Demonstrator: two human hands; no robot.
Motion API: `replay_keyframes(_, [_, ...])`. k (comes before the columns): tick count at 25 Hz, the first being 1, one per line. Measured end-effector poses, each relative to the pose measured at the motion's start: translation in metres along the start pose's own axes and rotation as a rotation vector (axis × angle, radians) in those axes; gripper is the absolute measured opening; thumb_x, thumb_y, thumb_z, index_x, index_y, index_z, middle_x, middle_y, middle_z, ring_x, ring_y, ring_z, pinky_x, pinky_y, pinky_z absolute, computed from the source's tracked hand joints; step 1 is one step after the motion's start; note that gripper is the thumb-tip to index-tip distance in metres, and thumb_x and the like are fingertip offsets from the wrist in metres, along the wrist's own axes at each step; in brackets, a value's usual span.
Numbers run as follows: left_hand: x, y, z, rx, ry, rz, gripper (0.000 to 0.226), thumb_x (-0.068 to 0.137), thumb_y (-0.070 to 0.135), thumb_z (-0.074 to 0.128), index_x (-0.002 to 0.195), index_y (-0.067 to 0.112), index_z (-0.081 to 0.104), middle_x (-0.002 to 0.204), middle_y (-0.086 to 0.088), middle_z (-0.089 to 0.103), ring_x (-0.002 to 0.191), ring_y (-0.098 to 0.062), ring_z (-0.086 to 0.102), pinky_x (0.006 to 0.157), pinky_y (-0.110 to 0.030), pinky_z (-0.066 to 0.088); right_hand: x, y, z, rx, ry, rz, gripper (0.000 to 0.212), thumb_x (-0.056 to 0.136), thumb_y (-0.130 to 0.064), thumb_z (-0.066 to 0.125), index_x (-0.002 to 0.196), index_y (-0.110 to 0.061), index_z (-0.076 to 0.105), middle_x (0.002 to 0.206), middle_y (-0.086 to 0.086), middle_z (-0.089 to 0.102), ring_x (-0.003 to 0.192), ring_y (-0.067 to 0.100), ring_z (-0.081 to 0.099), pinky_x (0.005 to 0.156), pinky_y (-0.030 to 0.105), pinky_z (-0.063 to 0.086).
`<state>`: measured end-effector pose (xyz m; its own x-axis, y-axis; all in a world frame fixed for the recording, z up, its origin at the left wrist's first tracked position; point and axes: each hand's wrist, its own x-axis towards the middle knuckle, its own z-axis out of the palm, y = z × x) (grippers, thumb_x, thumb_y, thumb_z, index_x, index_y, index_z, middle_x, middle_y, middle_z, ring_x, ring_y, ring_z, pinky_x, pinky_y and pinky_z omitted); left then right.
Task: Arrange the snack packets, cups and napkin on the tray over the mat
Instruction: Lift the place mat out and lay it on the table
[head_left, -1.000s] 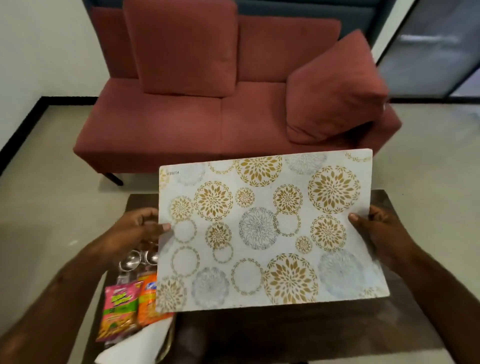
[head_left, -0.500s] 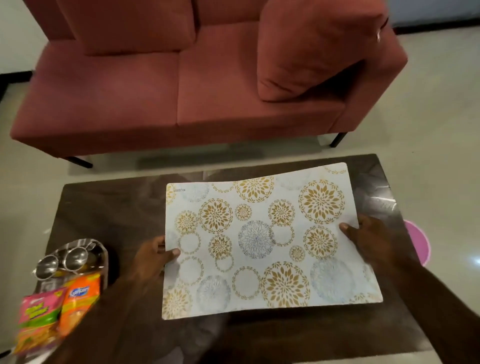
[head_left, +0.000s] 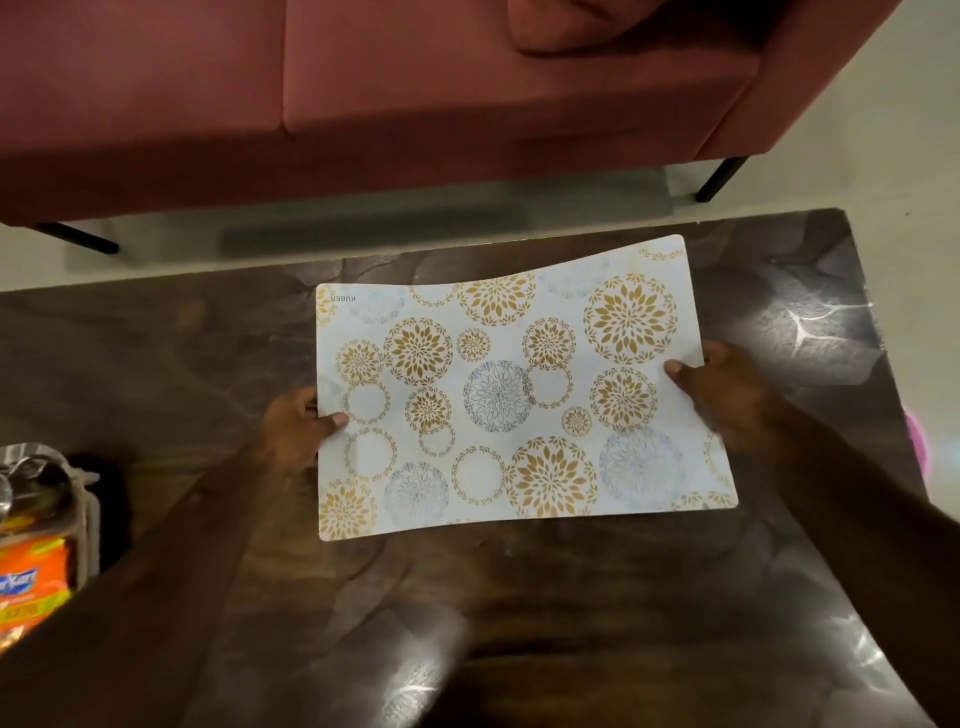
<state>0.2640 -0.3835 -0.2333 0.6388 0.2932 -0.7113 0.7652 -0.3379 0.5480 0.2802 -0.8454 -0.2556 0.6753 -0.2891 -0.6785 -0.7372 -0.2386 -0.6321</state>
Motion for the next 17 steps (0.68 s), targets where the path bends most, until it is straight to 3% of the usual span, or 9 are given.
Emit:
replay_keyframes(2, [0.014, 0.004, 0.003, 0.016, 0.008, 0.001, 0.036, 0.095, 0.001, 0.063, 0.131, -0.001, 0.059, 0.129, -0.022, 0.066, 0.114, -0.042, 0.065, 0.094, -0.06, 0.054, 0.012, -0.003, 0.005, -0.007, 0.017, 0.009, 0.03, 0.098, -0.027, 0.066, 0.124, -0.013, 0.065, 0.104, 0.0, 0.076, 0.083, 0.018, 0.074, 0.059, 0.027, 0.054])
replay_keyframes(5, [0.026, 0.01, 0.009, 0.063, 0.031, 0.005, 0.032, 0.096, 0.002, 0.063, 0.127, 0.002, 0.061, 0.128, -0.02, 0.067, 0.109, -0.038, 0.067, 0.088, -0.052, 0.057, 0.02, -0.008, 0.008, -0.002, 0.035, 0.024, 0.024, 0.097, -0.025, 0.066, 0.118, -0.013, 0.067, 0.101, -0.001, 0.077, 0.073, 0.016, 0.076, 0.056, 0.026, 0.056])
replay_keyframes(9, [0.035, 0.01, 0.012, 0.171, 0.03, 0.037, 0.028, 0.096, 0.01, 0.064, 0.124, 0.009, 0.063, 0.127, -0.015, 0.068, 0.102, -0.03, 0.067, 0.082, -0.045, 0.058, 0.021, -0.009, 0.011, 0.018, 0.059, 0.041, 0.028, 0.097, -0.021, 0.067, 0.122, -0.009, 0.068, 0.109, 0.009, 0.076, 0.083, 0.023, 0.074, 0.073, 0.036, 0.059])
replay_keyframes(12, [0.038, 0.008, 0.01, 0.329, 0.019, 0.075, 0.017, 0.096, 0.019, 0.064, 0.113, 0.02, 0.062, 0.124, -0.012, 0.07, 0.107, -0.033, 0.068, 0.085, -0.052, 0.061, 0.021, -0.014, 0.015, 0.002, 0.134, 0.023, 0.033, 0.095, -0.018, 0.07, 0.125, -0.006, 0.066, 0.11, 0.01, 0.073, 0.078, 0.016, 0.069, 0.063, 0.026, 0.052])
replay_keyframes(15, [0.039, 0.005, 0.006, 0.496, 0.038, 0.076, 0.023, 0.094, 0.03, 0.065, 0.11, 0.017, 0.053, 0.116, -0.011, 0.069, 0.092, -0.029, 0.07, 0.068, -0.047, 0.065, 0.022, -0.017, 0.02, -0.085, 0.207, -0.014, 0.037, 0.092, -0.017, 0.073, 0.126, -0.005, 0.064, 0.113, 0.01, 0.072, 0.076, 0.016, 0.067, 0.059, 0.022, 0.046])
replay_keyframes(17, [0.038, 0.004, 0.007, 0.573, 0.061, 0.067, 0.038, 0.092, 0.035, 0.068, 0.114, 0.013, 0.045, 0.116, -0.011, 0.064, 0.085, -0.028, 0.068, 0.056, -0.043, 0.063, 0.02, -0.017, 0.017, -0.196, 0.248, -0.039, 0.041, 0.088, -0.018, 0.076, 0.126, -0.007, 0.065, 0.119, 0.012, 0.072, 0.089, 0.022, 0.067, 0.068, 0.027, 0.051])
